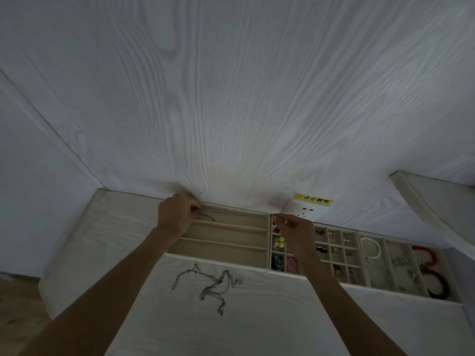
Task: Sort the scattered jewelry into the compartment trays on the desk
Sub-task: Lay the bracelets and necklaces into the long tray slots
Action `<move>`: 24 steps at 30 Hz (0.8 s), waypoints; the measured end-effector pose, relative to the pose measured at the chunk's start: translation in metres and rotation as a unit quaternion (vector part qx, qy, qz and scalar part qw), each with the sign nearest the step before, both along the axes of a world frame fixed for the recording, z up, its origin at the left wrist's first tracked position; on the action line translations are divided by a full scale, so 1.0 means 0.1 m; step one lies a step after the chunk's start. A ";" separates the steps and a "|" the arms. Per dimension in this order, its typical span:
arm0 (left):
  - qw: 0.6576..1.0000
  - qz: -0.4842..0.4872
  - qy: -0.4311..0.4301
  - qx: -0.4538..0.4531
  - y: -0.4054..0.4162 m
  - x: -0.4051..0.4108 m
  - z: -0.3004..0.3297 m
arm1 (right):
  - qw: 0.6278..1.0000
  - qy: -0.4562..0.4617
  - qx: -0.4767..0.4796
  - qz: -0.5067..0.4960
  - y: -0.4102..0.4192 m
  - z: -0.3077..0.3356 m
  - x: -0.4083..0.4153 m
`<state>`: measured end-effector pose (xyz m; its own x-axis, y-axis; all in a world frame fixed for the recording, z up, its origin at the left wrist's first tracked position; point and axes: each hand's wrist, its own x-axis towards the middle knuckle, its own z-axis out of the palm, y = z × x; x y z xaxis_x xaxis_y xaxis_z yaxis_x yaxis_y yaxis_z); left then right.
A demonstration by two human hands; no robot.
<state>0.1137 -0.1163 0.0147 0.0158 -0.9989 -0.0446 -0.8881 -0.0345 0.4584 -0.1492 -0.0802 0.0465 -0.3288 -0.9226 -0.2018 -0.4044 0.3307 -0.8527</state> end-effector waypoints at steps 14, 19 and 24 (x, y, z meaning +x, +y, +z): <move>0.991 0.004 -0.122 0.049 -0.17 0.08 0.05 | 0.933 0.300 0.100 0.172 -0.26 -0.22 0.18; 0.987 -0.009 -0.156 0.043 -0.17 0.08 0.06 | 0.911 0.353 0.097 0.192 -0.28 -0.25 0.19; 0.979 -0.046 -0.195 0.037 -0.17 0.09 0.10 | 0.861 0.438 0.058 0.250 -0.28 -0.23 0.19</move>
<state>0.1230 -0.1329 0.0249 -0.0442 -0.9911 -0.1259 -0.9960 0.0339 0.0829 -0.1304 -0.1080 0.0240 0.0302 -0.9835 -0.1784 -0.9927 -0.0087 -0.1199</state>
